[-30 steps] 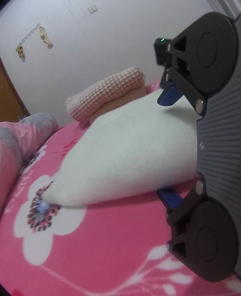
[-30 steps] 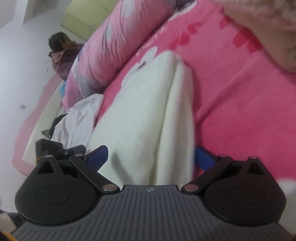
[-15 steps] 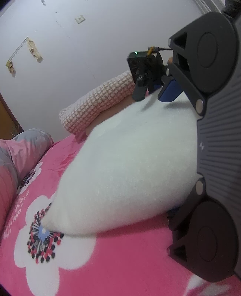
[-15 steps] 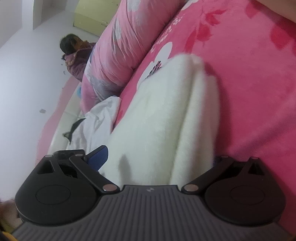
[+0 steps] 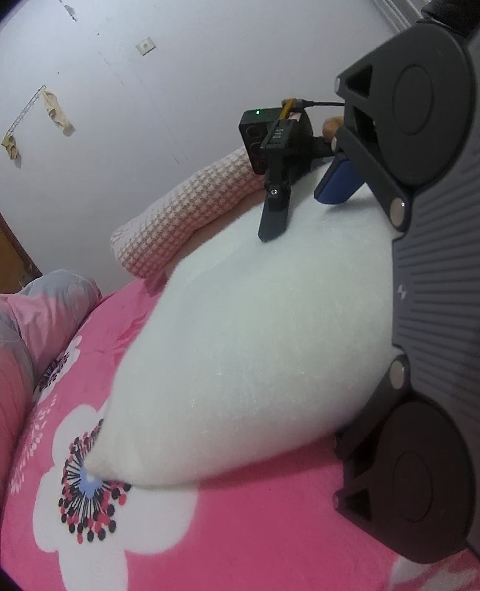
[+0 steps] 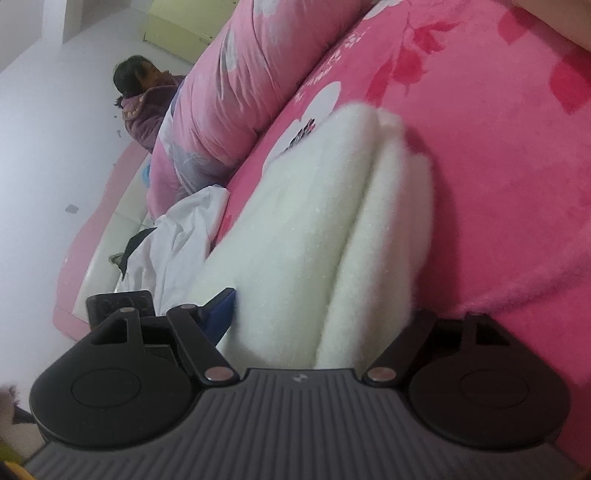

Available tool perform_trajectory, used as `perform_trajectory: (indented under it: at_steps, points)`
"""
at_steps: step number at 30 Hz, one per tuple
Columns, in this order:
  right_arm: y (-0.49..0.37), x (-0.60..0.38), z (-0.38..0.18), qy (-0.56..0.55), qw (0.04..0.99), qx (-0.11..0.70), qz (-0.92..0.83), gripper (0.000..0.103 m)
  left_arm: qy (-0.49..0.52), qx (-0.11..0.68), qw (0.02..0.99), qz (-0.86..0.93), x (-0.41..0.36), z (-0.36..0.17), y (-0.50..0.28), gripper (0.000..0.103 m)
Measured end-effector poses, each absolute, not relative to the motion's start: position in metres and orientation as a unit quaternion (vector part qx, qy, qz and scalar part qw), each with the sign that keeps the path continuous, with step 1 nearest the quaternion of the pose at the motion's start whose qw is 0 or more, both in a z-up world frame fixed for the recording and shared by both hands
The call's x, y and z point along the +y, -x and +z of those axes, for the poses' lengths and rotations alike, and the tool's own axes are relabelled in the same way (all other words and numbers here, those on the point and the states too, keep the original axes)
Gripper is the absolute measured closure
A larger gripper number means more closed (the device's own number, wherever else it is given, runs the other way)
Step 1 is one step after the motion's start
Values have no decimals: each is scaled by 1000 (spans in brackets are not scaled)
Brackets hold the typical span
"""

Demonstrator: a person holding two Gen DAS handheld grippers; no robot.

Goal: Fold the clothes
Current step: 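Grasp the folded cream sweater with the left gripper while the right gripper grasps its other end, then lift the folded sweater off the bed with both grippers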

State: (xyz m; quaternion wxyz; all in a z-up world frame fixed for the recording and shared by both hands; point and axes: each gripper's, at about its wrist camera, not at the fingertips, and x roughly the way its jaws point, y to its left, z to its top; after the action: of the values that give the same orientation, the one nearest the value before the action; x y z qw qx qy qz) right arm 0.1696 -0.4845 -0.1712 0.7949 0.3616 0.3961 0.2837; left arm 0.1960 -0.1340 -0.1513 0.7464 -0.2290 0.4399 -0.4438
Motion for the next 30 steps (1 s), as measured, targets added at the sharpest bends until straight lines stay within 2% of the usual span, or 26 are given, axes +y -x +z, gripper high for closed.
perform_trajectory:
  at_steps: [4, 6, 30]
  points:
    - [-161, -480, -157, -340, 811, 395, 265, 40, 244, 433, 747, -441, -126, -143, -192, 13]
    - [-155, -477, -148, -326, 821, 391, 259, 42, 243, 428, 749, -444, -126, -135, -188, 13]
    - [-36, -443, -41, -261, 878, 336, 220, 45, 244, 364, 750, -495, -111, -59, -81, 14]
